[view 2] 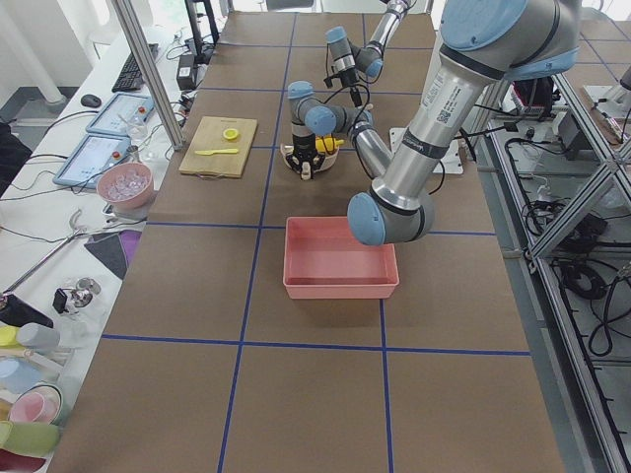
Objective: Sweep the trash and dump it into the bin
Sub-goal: 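Sweep the corn and ginger into the dustpan with the right gripper's brush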
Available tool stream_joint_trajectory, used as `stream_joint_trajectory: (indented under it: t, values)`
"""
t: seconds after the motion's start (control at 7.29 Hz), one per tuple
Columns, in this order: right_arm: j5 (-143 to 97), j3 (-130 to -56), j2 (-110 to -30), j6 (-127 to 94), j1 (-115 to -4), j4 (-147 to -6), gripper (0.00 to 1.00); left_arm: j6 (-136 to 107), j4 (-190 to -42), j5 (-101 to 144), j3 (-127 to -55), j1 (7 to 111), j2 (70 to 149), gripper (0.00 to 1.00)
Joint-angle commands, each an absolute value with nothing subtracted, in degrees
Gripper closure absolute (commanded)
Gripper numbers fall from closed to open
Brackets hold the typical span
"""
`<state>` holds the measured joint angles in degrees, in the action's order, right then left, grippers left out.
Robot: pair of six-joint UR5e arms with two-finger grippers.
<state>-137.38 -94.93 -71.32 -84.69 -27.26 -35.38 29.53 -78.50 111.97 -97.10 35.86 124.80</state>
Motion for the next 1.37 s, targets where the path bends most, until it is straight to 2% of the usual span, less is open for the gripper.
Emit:
stream_joint_trajectory:
  t: [0.0, 0.41, 0.69, 1.23]
  values:
    - [-134.8, -92.2, -66.6, -82.6, -25.7, -37.4, 1.0, 29.5, -78.5, 112.0, -97.1, 35.9, 124.8, 1.0]
    - [-133.9, -88.4, -61.1, -82.4, -25.4, -38.1, 1.0, 29.5, -78.5, 111.9, -96.9, 35.9, 124.8, 1.0]
    - [-134.5, -88.9, -61.3, -82.7, -25.8, -38.6, 1.0, 29.5, -78.4, 112.0, -97.0, 35.9, 124.7, 1.0]
    - [-141.8, -97.0, -62.4, -82.9, -34.1, -50.0, 1.0, 29.0, -83.6, 113.6, -97.4, 36.7, 124.7, 1.0]
